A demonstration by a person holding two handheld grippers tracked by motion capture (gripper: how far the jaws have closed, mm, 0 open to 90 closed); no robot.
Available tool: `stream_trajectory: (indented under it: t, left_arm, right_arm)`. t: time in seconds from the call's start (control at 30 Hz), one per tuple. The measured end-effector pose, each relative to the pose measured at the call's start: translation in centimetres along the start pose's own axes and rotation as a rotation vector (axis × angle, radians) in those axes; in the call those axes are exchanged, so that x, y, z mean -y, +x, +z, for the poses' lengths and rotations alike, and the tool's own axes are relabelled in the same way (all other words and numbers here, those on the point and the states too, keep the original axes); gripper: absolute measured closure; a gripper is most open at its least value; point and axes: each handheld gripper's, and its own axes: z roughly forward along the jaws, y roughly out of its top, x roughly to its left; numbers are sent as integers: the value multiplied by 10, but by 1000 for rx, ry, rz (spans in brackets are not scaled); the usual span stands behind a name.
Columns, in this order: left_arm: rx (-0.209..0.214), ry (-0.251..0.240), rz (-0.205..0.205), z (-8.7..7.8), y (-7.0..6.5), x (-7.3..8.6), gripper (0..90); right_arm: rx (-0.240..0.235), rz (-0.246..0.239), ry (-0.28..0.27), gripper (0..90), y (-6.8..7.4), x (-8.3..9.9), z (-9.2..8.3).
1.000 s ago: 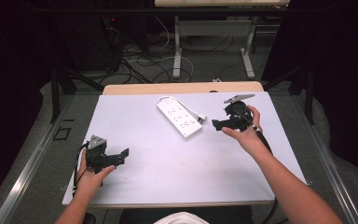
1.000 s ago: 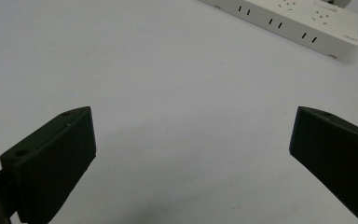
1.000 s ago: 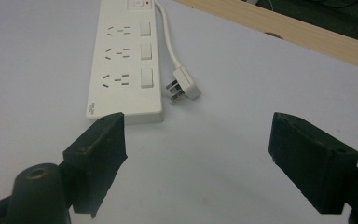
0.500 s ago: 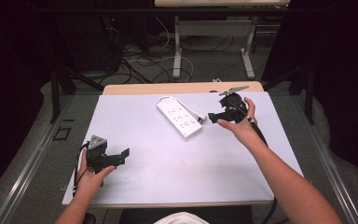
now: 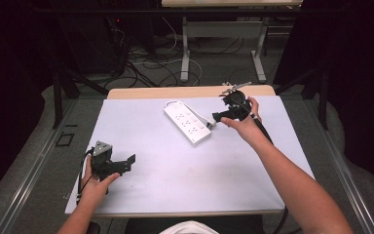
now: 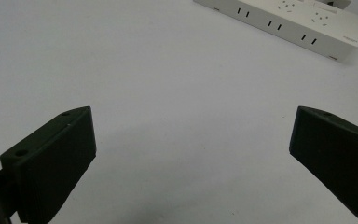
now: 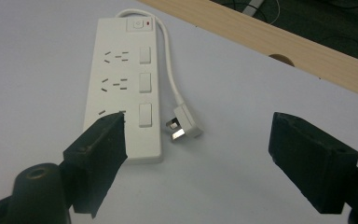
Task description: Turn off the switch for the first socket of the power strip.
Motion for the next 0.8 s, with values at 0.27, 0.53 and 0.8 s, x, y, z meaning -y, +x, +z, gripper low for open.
stream_trajectory:
  t: [0.27,0.53,0.8]
  left_arm:
    - [-7,1,6,-3,0,0,2]
    - [-14,-2,-3,-4,1,2,2]
    - [-19,-2,-9,-9,3,2,2]
  right_arm:
    - [-4,-10,-10,194,5,-11,11]
    - [-3,-28,-15,232,10,-25,23]
    - [-30,-22,-4,290,16,-40,36]
